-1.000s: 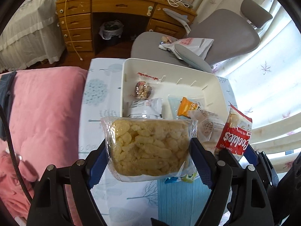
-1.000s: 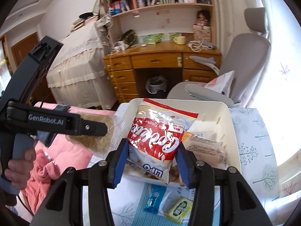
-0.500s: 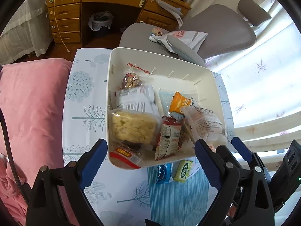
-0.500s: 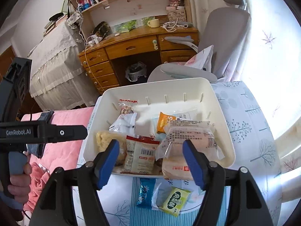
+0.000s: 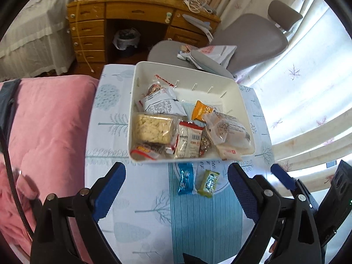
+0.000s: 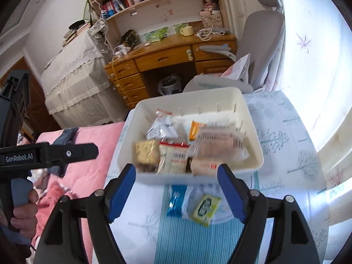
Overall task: Organize snacks
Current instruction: 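Withdraw both tools toward the blue candy and green-yellow packet, then grasp the green-yellow packet with the right tool while the left grasps the blue candy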
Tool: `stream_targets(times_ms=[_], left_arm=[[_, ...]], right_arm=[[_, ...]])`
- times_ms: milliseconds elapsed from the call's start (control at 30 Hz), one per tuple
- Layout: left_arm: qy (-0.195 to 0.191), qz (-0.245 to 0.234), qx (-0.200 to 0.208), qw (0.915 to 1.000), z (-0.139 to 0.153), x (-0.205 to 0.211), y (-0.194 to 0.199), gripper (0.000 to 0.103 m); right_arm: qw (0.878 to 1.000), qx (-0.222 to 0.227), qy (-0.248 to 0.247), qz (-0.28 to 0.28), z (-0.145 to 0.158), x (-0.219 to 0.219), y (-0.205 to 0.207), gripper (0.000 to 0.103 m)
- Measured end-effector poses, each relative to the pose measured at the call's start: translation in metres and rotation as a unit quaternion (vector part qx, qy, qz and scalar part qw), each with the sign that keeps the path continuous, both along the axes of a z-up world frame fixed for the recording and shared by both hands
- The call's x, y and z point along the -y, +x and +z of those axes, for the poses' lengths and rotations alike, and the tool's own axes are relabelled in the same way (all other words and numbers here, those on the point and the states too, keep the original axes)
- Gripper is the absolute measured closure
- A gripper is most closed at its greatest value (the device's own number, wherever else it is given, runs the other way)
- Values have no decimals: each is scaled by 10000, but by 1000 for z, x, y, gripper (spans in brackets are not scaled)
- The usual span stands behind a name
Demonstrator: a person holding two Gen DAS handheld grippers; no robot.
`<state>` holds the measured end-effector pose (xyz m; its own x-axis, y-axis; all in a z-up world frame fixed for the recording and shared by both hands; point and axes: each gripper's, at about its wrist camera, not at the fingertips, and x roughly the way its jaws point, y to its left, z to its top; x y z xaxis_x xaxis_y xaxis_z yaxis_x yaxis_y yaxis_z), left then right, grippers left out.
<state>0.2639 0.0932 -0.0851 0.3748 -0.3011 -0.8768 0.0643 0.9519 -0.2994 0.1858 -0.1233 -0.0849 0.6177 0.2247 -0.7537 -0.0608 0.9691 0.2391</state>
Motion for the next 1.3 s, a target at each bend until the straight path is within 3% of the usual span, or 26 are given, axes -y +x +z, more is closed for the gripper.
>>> stream_targets(times_ms=[300, 567, 867, 967, 1167, 1300], left_arm=[[149, 538, 104, 9984, 1, 5, -67, 10], [423, 797, 76, 9959, -19, -2, -93, 10], [705, 712, -90, 9949, -52, -11, -73, 10], [605, 474, -216, 9968, -69, -10, -57, 10], [481, -55, -416, 9980, -98, 9, -29, 10], [453, -276, -758, 9957, -125, 27, -9, 10]], right_arm=[[9979, -397, 344, 379, -16, 9, -35, 25], [9941, -978, 450, 131, -53, 14, -41, 26], [9829, -1695, 446, -556, -107, 19, -18, 26], [9785, -1870, 386, -783, -125, 20, -11, 26], [9750, -1973, 231, -998, -154, 17, 1, 26], [9757, -1977, 200, -927, -166, 14, 7, 26]])
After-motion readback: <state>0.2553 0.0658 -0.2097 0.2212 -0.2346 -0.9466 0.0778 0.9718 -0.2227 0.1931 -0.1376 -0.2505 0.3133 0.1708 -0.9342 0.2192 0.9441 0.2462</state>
